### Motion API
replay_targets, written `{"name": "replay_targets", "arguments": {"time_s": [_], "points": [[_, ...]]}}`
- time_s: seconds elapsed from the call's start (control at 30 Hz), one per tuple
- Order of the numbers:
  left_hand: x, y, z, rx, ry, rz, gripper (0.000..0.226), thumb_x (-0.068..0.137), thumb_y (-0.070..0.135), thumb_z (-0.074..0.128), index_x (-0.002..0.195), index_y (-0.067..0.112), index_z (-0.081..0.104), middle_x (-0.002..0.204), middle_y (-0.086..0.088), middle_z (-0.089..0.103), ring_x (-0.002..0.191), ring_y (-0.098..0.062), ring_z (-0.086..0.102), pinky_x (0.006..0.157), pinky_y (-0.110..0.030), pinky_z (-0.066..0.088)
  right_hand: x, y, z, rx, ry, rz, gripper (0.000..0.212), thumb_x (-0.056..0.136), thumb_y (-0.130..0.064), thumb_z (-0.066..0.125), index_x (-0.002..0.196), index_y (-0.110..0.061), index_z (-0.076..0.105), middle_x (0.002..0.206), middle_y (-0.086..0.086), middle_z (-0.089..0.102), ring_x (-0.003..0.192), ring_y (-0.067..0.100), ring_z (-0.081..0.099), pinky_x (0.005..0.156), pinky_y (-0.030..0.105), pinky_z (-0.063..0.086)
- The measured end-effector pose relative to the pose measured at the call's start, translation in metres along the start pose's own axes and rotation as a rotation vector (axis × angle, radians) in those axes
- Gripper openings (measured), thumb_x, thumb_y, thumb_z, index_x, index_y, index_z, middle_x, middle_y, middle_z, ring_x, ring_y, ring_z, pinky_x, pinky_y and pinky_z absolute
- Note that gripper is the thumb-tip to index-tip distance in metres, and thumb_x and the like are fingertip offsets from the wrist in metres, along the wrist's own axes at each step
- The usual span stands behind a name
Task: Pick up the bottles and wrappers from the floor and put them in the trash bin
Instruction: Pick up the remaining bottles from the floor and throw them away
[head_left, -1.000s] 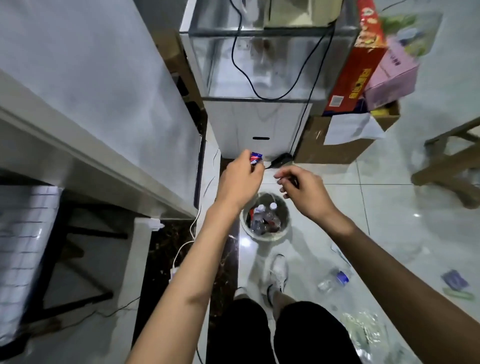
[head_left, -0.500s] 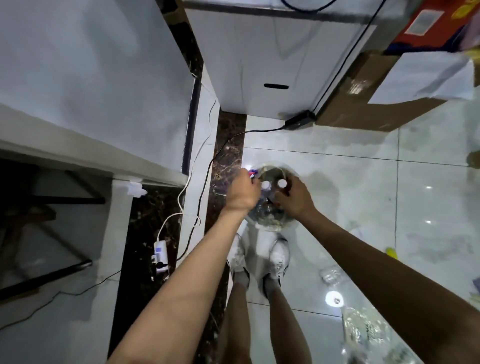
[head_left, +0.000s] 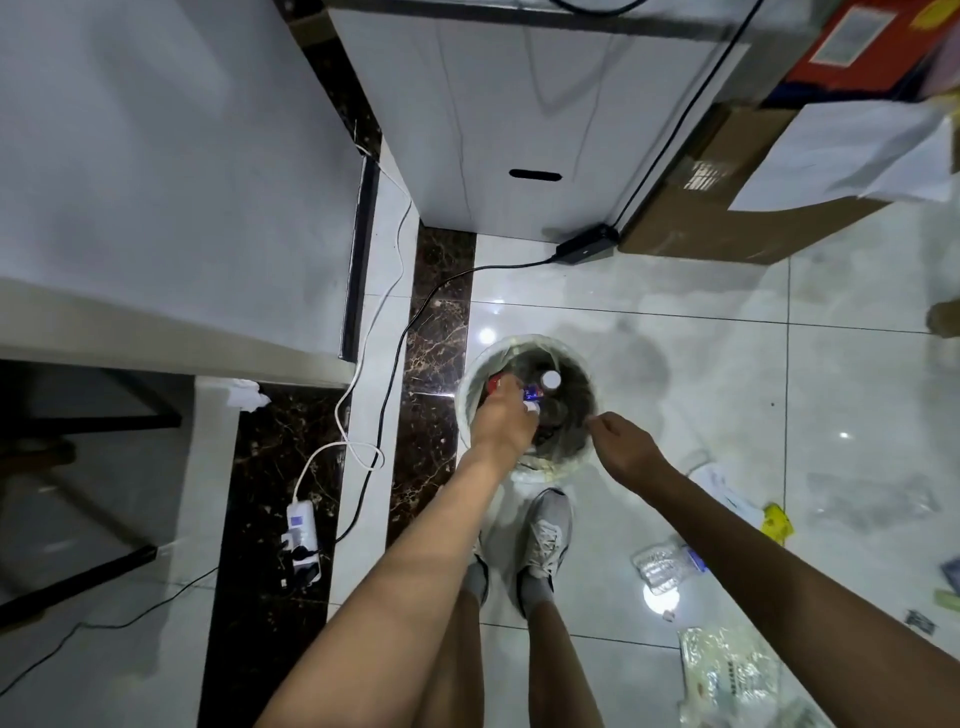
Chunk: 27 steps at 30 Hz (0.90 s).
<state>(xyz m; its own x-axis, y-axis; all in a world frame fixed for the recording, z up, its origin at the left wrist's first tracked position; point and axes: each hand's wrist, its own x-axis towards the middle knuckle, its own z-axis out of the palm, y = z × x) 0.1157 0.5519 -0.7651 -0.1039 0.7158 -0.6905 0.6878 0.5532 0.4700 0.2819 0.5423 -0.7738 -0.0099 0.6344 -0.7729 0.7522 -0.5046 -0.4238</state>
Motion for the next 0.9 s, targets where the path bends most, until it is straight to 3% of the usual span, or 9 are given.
{"name": "replay_targets", "arguments": {"time_s": [0.3, 0.43, 0.6, 0.77, 0.9], "points": [[-0.001, -0.007, -0.015, 0.118, 0.008, 0.051, 0.043, 0.094, 0.013, 0.050, 0.137, 0.019, 0.046, 0.114, -0.005, 0.065, 0.099, -0.025, 0.064, 0.075, -0.031, 0.048, -0.001, -0.009, 0.011, -0.009, -0.040, -0.042, 0.027, 0.099, -0.032, 0.046, 0.108, -0.015, 0.065, 0.112, 0.006, 0.067, 0.105, 0.026, 0.059, 0.080, 0.027, 0.038], [-0.009, 0.011, -0.049, 0.176, 0.045, 0.090, 0.026, 0.097, 0.022, 0.049, 0.123, 0.022, 0.053, 0.101, 0.000, 0.065, 0.082, -0.017, 0.059, 0.060, -0.025, 0.043, -0.012, -0.040, -0.010, 0.033, -0.027, -0.138, 0.021, 0.094, -0.026, 0.049, 0.108, -0.022, 0.065, 0.107, -0.001, 0.067, 0.099, 0.019, 0.060, 0.078, 0.025, 0.038], [-0.048, 0.062, -0.115, 0.311, 0.103, 0.199, 0.026, 0.093, 0.023, 0.053, 0.118, 0.023, 0.057, 0.106, -0.001, 0.070, 0.095, -0.025, 0.065, 0.079, -0.035, 0.051, -0.051, -0.098, -0.062, 0.071, 0.048, -0.256, 0.021, 0.091, -0.021, 0.052, 0.109, -0.021, 0.064, 0.107, -0.003, 0.067, 0.096, 0.017, 0.059, 0.081, 0.026, 0.042], [-0.102, 0.141, -0.186, 0.507, 0.180, 0.289, 0.027, 0.091, 0.024, 0.051, 0.116, 0.024, 0.061, 0.117, -0.009, 0.067, 0.109, -0.031, 0.061, 0.081, -0.033, 0.045, -0.109, -0.162, -0.137, -0.134, 0.119, -0.340, 0.027, 0.091, -0.023, 0.050, 0.114, -0.018, 0.062, 0.115, 0.007, 0.067, 0.107, 0.027, 0.061, 0.093, 0.036, 0.049], [-0.163, 0.213, -0.231, 0.587, 0.256, 0.405, 0.027, 0.093, 0.028, 0.050, 0.117, 0.026, 0.061, 0.120, -0.007, 0.067, 0.112, -0.030, 0.060, 0.087, -0.035, 0.047, -0.177, -0.198, -0.203, -0.161, 0.265, -0.359, 0.025, 0.089, -0.028, 0.051, 0.110, -0.020, 0.063, 0.116, 0.007, 0.068, 0.110, 0.030, 0.061, 0.089, 0.035, 0.051]]}}
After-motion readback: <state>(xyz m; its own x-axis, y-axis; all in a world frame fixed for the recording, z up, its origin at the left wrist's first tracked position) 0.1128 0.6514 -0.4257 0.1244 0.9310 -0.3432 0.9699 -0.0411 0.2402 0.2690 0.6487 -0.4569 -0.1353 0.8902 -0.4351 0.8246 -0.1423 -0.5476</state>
